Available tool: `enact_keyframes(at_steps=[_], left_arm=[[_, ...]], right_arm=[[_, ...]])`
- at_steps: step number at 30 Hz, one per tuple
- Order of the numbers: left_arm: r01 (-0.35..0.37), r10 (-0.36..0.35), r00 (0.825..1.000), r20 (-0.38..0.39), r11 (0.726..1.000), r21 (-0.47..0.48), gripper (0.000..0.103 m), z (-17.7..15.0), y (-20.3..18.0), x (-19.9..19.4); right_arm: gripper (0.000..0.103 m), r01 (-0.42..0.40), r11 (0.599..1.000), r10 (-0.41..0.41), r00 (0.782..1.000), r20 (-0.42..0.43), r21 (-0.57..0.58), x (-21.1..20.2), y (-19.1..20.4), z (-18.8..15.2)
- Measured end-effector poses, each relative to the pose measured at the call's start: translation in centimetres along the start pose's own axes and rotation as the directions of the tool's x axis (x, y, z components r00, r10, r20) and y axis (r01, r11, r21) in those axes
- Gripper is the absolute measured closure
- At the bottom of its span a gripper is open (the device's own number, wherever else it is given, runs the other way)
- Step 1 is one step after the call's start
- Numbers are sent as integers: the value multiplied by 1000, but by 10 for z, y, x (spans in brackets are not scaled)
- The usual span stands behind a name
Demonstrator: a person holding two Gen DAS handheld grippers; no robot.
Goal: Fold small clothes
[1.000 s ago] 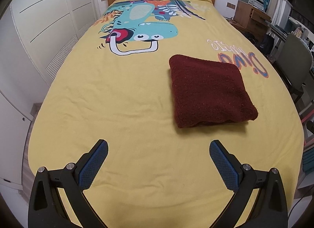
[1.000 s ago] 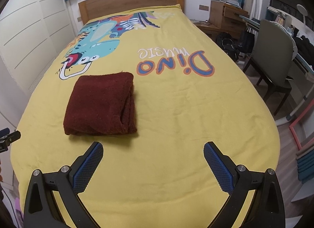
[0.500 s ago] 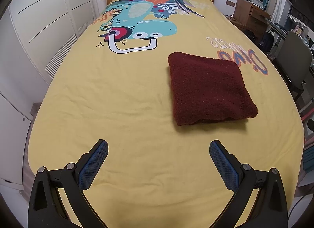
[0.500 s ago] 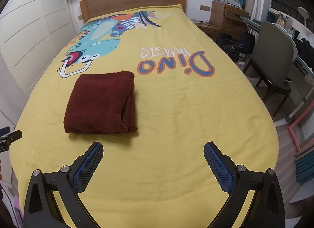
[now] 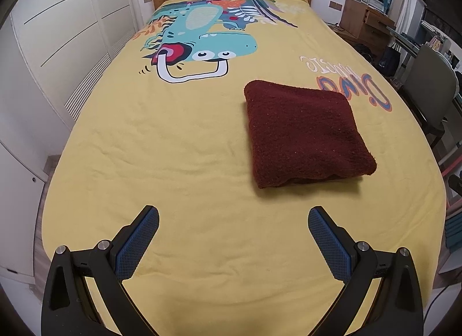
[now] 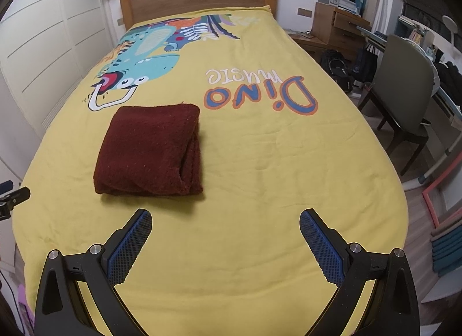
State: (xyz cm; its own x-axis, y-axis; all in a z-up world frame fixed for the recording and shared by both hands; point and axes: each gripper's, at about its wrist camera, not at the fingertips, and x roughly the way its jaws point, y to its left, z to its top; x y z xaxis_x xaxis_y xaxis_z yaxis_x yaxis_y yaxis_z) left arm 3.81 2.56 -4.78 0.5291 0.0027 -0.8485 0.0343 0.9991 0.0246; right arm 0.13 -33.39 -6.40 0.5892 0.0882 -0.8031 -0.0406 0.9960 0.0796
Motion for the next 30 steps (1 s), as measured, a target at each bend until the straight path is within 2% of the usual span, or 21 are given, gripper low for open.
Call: enact_keyframes(at_steps=[30], left_arm=[[-15, 15, 1000, 0, 999, 45, 1, -1, -6, -1]], right_arm=[[1, 9, 1000, -9, 1000, -19, 6, 1, -1, 0]])
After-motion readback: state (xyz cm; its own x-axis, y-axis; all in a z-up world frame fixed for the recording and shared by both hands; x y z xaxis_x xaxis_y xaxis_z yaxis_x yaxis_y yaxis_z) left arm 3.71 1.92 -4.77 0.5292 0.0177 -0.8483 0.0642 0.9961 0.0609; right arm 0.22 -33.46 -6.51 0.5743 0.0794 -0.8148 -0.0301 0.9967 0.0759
